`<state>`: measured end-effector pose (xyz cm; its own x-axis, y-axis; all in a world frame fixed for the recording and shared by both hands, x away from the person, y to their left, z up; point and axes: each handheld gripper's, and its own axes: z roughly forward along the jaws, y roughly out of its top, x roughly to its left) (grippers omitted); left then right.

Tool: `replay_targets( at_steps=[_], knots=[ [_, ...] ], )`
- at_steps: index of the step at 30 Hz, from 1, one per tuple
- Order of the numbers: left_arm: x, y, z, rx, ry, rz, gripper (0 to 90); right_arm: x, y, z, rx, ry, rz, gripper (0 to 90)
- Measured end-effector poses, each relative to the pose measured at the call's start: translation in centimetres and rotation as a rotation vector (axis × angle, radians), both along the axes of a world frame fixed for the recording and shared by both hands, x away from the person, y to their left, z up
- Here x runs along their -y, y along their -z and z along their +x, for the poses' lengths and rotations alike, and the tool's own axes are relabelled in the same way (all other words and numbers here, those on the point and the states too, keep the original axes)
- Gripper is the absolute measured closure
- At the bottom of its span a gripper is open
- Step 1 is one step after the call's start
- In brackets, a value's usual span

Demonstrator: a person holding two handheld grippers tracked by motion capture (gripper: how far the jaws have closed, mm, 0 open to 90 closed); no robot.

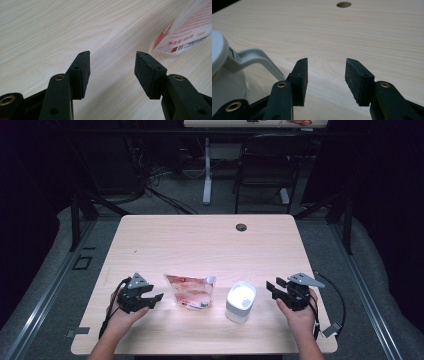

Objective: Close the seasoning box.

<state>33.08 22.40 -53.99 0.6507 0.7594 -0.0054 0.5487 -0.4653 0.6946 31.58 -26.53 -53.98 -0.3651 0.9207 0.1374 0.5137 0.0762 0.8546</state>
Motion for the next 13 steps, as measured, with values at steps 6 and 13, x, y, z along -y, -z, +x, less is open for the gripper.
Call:
replay_targets(
  at_steps=[6, 13],
  knots=[
    [-0.19, 0.26, 0.12, -0.008, -0.013, -0.003, 46.6, -0.30, 0.55, 0.08, -0.016, -0.020, -0.039, 53.3],
    [-0.34, 0.25, 0.20, -0.002, -0.020, -0.012, 46.4, -0.26, 0.70, 0.17, -0.026, -0.019, -0.038, 52.8]
  ],
)
